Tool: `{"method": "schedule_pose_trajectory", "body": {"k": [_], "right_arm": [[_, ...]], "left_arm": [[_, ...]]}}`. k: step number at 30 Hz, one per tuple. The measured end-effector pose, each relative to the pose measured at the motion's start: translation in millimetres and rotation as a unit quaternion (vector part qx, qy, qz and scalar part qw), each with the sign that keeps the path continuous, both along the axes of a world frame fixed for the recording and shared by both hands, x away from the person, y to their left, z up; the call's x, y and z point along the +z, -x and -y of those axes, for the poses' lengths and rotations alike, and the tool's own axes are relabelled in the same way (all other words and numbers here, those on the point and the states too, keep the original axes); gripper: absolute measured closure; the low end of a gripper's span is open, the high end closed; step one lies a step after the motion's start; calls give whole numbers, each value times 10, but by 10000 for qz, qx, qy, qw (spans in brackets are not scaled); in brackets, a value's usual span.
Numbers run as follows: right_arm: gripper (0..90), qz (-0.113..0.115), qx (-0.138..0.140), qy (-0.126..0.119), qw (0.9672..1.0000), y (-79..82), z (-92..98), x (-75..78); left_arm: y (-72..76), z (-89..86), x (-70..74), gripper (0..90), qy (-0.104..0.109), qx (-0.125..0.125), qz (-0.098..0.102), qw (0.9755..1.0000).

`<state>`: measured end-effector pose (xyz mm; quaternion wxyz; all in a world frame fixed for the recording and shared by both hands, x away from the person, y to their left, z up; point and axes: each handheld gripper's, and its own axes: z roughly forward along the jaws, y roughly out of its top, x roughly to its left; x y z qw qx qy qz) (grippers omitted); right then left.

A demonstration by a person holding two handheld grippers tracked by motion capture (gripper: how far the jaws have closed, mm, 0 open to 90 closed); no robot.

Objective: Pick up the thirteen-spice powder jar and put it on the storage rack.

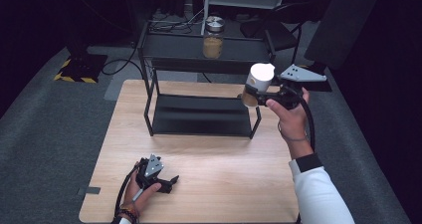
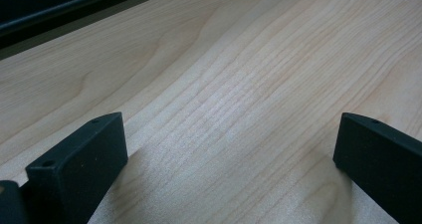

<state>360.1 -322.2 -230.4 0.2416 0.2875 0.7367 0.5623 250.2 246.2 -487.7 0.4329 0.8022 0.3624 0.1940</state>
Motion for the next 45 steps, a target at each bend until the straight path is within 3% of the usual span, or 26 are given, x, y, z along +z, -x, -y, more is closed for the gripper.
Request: {"method": "schedule_pose_trajectory", "body": {"k": [13, 15, 38, 45], "right_arm": [[220, 132, -229, 57, 9996, -256, -165, 479], [220, 108, -238, -39, 9996, -311, -167, 498], [220, 106, -667, -116, 9976, -889, -351, 736], [220, -21, -852, -95, 9963, -1086, -441, 747]], "left_arm": [[0, 0, 0, 3, 2, 0, -1, 10000], [0, 0, 0, 4, 1, 0, -1, 10000], [-10, -6, 0, 4, -1, -19, 1, 10000], [-11, -6, 0, 3, -1, -21, 1, 10000]]}}
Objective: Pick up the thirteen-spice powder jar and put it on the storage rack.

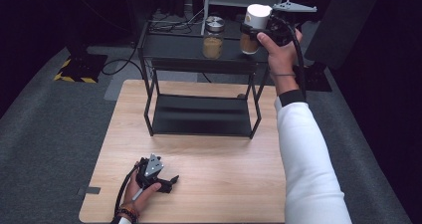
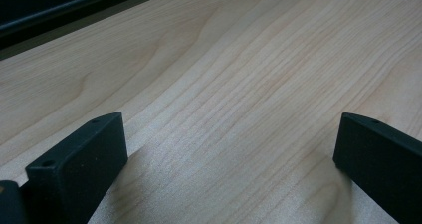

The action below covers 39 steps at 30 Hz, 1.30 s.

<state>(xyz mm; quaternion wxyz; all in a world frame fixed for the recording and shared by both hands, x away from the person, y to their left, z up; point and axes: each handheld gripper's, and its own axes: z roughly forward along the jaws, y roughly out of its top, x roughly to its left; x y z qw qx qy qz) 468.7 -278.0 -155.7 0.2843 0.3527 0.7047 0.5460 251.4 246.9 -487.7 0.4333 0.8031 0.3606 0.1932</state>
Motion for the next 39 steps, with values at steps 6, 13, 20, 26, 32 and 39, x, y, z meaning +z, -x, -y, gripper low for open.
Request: {"method": "schedule_pose_trajectory", "body": {"k": [6, 13, 20, 26, 32, 39], "right_arm": [[220, -99, -124, 27, 9999, -129, -28, -31], [220, -172, -187, 129, 9996, -172, -52, -73], [219, -123, -189, 113, 9997, -157, -61, -125], [166, -123, -173, 64, 9998, -171, -32, -142], [68, 60, -248, 220, 9994, -110, -63, -119], [19, 436, -271, 529, 9973, 61, -88, -6]], "left_arm": [[-3, -2, 0, 4, -3, -8, 1, 10000], [-4, -1, 0, 4, -2, -9, 1, 10000], [-4, -2, 0, 3, -2, -9, 1, 10000], [-4, -2, 0, 4, -2, -9, 1, 10000], [-4, -2, 1, 4, -3, -7, 0, 10000], [-4, 0, 1, 4, -3, -3, 0, 10000]]}}
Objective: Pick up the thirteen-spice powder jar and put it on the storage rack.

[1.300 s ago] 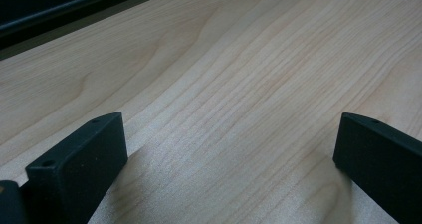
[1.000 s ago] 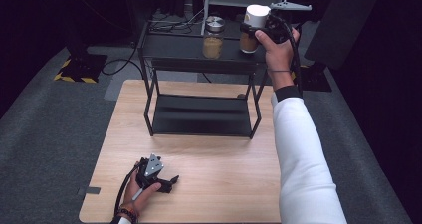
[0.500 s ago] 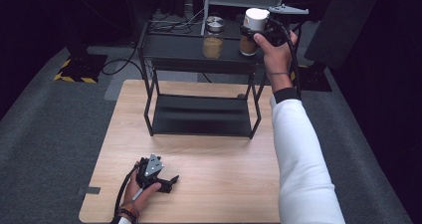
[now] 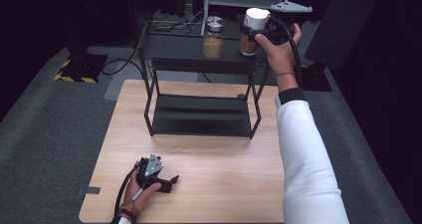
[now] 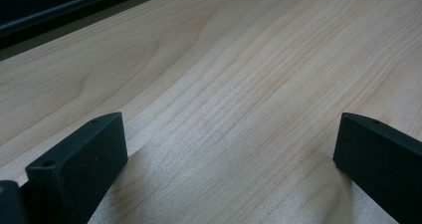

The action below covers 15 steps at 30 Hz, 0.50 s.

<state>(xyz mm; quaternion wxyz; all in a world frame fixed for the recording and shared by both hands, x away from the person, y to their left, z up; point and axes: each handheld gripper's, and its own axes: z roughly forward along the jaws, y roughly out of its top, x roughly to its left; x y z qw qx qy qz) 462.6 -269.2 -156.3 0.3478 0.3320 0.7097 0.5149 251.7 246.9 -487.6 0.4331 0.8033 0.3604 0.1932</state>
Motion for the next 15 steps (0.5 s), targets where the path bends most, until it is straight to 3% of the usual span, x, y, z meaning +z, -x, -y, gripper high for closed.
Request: {"method": "schedule_pose_trajectory", "body": {"k": [5, 10, 15], "right_arm": [[7, 51, 65, -63, 9999, 107, 44, 48], [7, 246, 47, -95, 9996, 246, 109, 34], [7, 309, 117, -335, 9989, 377, 229, -37]], "left_arm": [[0, 0, 0, 3, 0, 3, -1, 10000], [1, 2, 0, 3, 1, 9, -2, 10000], [1, 2, 0, 3, 0, 10, 0, 10000]]}}
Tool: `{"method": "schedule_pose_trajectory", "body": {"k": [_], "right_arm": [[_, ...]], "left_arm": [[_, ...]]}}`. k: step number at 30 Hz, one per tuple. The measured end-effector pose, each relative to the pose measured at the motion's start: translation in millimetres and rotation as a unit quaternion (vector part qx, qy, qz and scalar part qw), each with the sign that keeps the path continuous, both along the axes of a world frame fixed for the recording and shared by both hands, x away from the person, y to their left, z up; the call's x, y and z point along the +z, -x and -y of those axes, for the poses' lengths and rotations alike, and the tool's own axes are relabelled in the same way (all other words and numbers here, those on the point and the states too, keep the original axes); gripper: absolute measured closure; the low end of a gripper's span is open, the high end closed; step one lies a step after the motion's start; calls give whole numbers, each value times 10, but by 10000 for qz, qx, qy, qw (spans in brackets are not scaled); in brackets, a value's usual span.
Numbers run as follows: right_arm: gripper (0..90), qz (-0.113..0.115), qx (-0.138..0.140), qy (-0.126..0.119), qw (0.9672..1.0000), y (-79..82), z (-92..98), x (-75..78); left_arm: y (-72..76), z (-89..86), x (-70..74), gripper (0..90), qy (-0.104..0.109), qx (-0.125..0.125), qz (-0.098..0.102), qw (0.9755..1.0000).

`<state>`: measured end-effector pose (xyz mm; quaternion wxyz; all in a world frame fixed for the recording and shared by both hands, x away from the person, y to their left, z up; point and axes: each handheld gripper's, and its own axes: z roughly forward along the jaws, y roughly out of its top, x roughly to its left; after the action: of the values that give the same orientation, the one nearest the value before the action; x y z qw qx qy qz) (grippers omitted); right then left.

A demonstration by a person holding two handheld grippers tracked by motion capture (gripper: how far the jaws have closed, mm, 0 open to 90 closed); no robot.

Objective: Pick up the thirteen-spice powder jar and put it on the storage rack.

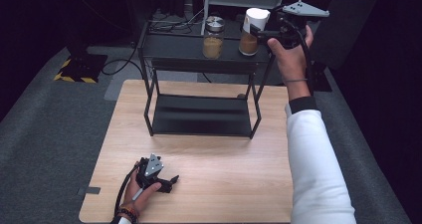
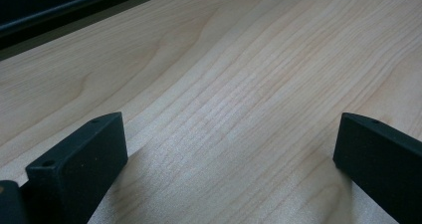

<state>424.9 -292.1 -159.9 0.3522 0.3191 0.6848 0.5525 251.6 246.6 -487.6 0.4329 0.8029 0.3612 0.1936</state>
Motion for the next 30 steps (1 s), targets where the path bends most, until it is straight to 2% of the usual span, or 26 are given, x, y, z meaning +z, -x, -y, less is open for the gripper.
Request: {"method": "schedule_pose_trajectory", "body": {"k": [3, 18, 24, 30], "right_arm": [[5, 27, 112, -12, 9999, 61, 82, -50], [4, -18, 43, -104, 9999, 384, 369, -340], [4, -111, 85, -129, 9998, 472, 438, -463], [4, -71, 129, -123, 9998, 598, 469, -585]], "left_arm": [[0, 0, 0, 3, 0, 0, -1, 10000], [0, 5, 1, 3, -2, 11, 1, 10000], [0, 6, 0, 4, -2, 13, 1, 10000], [0, 6, 1, 4, -3, 13, 1, 10000]]}}
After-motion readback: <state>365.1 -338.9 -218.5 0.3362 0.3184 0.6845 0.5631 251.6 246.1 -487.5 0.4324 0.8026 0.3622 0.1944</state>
